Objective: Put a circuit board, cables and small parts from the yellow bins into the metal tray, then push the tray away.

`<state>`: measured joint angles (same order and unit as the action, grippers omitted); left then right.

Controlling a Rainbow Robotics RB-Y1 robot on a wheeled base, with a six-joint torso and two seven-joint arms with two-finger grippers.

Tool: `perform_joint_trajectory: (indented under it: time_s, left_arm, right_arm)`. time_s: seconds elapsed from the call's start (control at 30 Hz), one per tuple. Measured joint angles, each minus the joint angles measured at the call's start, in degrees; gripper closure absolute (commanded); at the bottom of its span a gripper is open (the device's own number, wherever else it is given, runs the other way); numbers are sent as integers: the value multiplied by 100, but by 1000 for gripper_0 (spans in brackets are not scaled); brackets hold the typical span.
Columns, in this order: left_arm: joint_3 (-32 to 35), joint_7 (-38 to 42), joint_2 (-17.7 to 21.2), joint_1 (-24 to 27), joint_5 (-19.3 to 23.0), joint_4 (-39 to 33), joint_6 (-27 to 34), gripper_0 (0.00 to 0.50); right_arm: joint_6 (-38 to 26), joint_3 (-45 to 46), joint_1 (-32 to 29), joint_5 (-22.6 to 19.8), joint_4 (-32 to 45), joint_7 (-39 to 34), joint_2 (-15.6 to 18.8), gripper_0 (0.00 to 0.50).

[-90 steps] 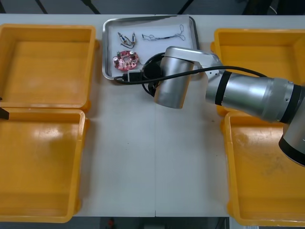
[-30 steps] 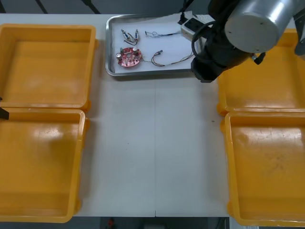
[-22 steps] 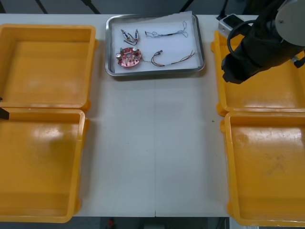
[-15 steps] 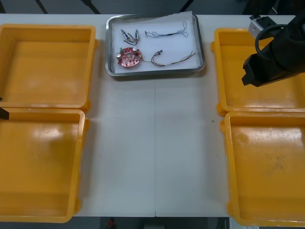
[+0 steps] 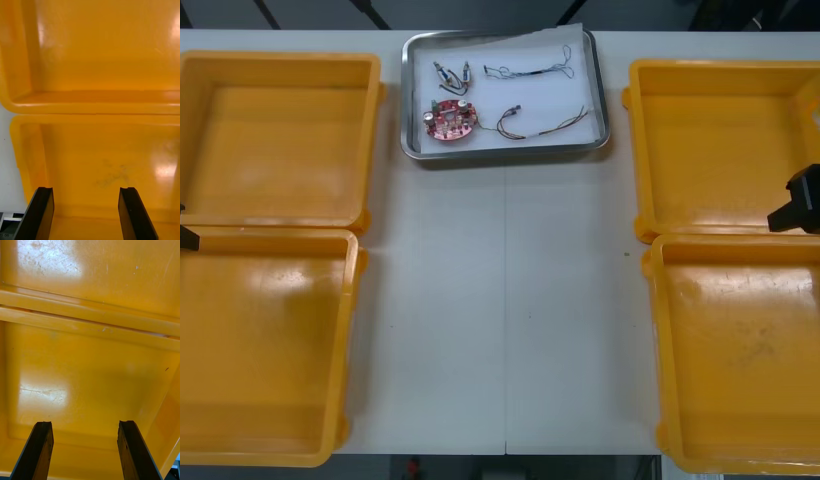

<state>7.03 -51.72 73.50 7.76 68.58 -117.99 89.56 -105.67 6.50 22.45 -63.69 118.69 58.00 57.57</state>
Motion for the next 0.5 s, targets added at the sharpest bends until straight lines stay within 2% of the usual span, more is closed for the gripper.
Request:
perform_joint_trajectory:
  time_s: [0.27, 0.5]
  left_arm:
    - [0, 0, 0, 0, 0, 0, 0, 0]
    - [0, 0, 0, 0, 0, 0, 0, 0]
  right_arm:
    - [-25, 662, -890, -24, 381, 0, 0, 0]
    - [-55, 838, -1234, -3, 428, 0, 0, 0]
